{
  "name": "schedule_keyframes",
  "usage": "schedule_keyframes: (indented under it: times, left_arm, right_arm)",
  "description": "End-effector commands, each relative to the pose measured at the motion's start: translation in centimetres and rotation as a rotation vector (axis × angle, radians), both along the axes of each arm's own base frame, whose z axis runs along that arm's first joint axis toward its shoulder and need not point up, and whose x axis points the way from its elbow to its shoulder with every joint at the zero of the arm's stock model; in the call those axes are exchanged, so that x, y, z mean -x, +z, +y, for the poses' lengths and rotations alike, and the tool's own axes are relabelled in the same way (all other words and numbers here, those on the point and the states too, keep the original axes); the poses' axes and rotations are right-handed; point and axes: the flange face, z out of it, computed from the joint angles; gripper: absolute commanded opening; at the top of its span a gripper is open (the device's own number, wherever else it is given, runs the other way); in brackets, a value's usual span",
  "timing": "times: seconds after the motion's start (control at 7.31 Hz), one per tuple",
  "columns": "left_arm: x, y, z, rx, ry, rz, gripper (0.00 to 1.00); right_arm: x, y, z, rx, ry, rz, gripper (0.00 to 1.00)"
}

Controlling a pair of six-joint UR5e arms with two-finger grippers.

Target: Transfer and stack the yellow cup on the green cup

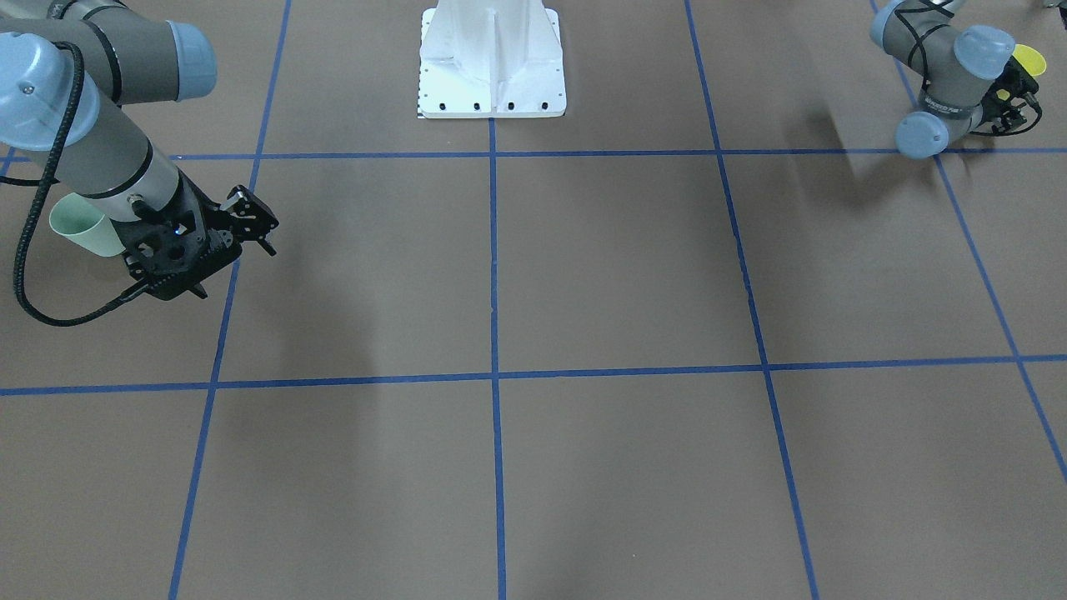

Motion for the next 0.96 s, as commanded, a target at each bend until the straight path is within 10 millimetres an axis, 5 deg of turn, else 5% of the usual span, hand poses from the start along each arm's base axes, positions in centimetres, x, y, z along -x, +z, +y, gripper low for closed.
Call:
schedule_keyframes:
  times: [0.0, 0.82]
  left_arm:
    - [0.2, 0.1, 0.5, 0.027, -0.022, 0.0, 1.0]
    - [2.6, 1.8, 2.1, 0.072, -0.057, -0.06, 1.0]
  right_arm:
    - [0.0, 0.2, 0.1, 0.003, -0.001, 0.001, 0.99]
    - [0.0, 0.3, 0.1, 0.005, -0.001, 0.003, 0.99]
